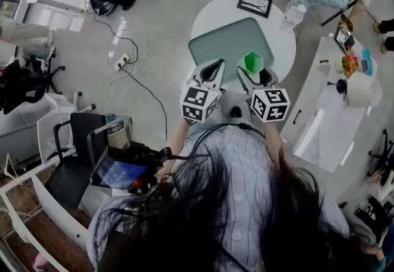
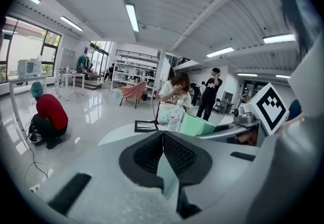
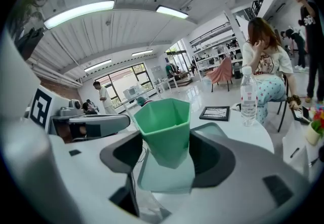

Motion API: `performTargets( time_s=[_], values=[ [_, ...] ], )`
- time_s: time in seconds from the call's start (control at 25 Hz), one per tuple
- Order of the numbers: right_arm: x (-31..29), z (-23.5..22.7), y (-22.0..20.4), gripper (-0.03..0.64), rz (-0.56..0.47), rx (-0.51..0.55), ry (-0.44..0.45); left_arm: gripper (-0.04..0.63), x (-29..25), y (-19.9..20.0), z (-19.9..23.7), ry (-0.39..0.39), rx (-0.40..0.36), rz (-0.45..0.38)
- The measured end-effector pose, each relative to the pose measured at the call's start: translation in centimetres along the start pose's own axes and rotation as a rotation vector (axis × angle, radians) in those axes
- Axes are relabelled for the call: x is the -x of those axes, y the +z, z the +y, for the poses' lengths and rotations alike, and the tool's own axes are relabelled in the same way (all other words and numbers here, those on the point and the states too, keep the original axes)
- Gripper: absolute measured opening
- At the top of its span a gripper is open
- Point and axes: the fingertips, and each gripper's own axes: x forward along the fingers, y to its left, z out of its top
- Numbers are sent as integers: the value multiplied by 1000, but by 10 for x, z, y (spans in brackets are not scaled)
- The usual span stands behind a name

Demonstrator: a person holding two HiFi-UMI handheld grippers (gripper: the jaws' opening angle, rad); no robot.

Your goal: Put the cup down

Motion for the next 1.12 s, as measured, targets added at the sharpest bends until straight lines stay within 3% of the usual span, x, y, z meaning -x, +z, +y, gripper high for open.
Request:
performTargets(
  time_s=[0.68,1.12],
  values=[
    [-79,-49,-23,299,65,15,-75,15,-61,-21,41,-76,16,86],
    [-118,-66,-43,299,91,63,-107,15,-66,-44,53,-95,6,144]
  ],
)
